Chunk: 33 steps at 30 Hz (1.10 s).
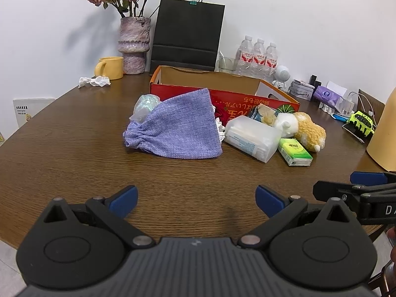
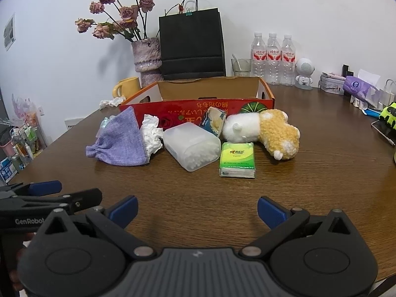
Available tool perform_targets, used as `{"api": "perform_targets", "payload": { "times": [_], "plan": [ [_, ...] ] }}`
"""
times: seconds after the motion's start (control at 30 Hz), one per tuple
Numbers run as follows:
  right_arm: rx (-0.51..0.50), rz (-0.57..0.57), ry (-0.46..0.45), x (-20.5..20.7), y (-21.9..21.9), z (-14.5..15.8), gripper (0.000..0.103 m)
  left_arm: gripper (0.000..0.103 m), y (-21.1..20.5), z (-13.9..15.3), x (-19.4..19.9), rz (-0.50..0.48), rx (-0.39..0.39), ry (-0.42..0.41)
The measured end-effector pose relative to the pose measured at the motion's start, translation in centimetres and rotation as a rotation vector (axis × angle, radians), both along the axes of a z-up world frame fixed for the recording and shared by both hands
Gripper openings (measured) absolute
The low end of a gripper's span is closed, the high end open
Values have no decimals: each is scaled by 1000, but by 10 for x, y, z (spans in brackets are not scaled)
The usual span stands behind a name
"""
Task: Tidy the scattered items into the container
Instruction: 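Move both grippers toward the items beside the box, then drop purple pouch into box with left gripper while right drops green tissue pack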
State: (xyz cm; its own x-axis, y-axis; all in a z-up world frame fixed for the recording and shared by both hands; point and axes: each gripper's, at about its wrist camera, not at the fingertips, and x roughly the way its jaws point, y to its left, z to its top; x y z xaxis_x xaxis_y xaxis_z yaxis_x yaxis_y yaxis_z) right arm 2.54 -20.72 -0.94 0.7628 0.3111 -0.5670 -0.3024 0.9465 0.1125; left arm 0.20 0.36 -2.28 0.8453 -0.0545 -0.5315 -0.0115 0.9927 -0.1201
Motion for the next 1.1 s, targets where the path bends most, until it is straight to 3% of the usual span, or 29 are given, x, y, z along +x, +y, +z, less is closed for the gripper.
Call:
{"api": "perform_targets", "payload": {
  "times": [0.53,0.7,0.93,1.1],
  "plan": [
    [-16,-1,12,12,2,-6,103,103,7,3,9,7,9,-1],
    [-45,-45,-17,35,-1,-6,103,103,23,11,37,41,3,-5],
    [-70,-98,10,85,-4,-16,103,103,43,5,93,121,82,50],
    [-93,-105,21,110,0,-24,101,103,58,-1,119,131,46,59]
  ]
}}
